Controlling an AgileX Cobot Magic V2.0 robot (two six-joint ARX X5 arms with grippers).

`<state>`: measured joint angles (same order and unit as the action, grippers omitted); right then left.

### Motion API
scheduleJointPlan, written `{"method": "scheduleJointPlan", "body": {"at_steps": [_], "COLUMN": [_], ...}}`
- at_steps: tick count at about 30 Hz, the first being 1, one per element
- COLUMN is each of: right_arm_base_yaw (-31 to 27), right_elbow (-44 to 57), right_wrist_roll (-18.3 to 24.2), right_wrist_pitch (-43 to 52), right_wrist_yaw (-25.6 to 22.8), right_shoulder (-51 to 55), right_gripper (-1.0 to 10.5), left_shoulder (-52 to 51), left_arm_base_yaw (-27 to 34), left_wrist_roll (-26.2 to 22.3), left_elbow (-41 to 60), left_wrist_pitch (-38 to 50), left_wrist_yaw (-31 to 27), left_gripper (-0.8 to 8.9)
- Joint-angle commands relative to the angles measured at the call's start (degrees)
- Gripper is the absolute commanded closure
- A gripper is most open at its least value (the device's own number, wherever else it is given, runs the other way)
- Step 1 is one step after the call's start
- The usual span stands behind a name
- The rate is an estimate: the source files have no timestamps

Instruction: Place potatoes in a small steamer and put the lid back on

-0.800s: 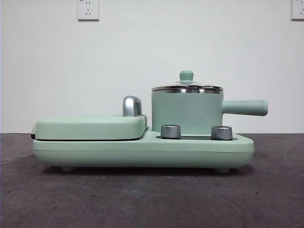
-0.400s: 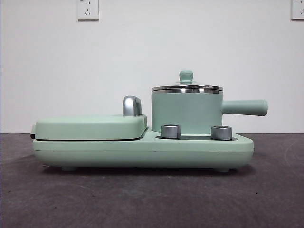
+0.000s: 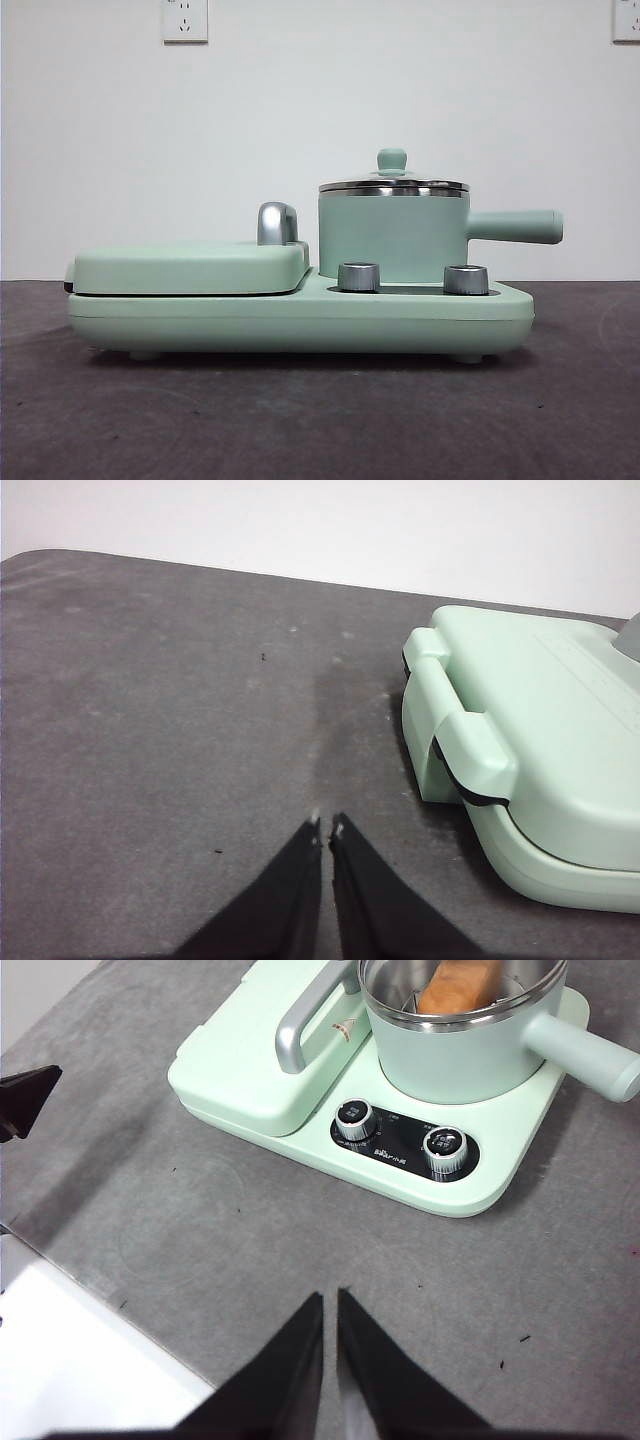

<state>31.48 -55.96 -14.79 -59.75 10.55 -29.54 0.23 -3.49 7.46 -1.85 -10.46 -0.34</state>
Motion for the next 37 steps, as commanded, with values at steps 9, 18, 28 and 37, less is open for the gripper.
{"method": "scheduleJointPlan", "body": {"at_steps": [9, 18, 28, 37], "right_arm_base_yaw": [-14.36, -22.38, -25.38, -27.87], "right_elbow": [5.55, 30.6, 50.23, 55.32], "right_wrist_roll": [0.46, 0.79, 11.91, 10.97], "right_wrist_pitch": [7.1, 35.74, 50.86, 49.77], "right_wrist_yaw": [-0.07, -0.44, -12.85, -13.05], "right_shoulder": [5.05, 17.22, 27.36, 29.33], "right_gripper": [9.3, 9.3, 9.3, 9.3], "left_shoulder": [-0.07, -0.07, -0.07, -0.07], "left_arm_base_yaw": [0.09, 0.09, 0.09, 0.09], "left_wrist_roll": [-0.52, -0.52, -0.52, -0.52], "left_elbow": [1.11, 1.11, 1.11, 1.11], "left_wrist_pitch": [-0.17, -0.2, -0.2, -0.22], "left_wrist_yaw": [-0.24, -0.24, -0.24, -0.24], "left_gripper": [7.93, 7.93, 7.93, 7.93]}}
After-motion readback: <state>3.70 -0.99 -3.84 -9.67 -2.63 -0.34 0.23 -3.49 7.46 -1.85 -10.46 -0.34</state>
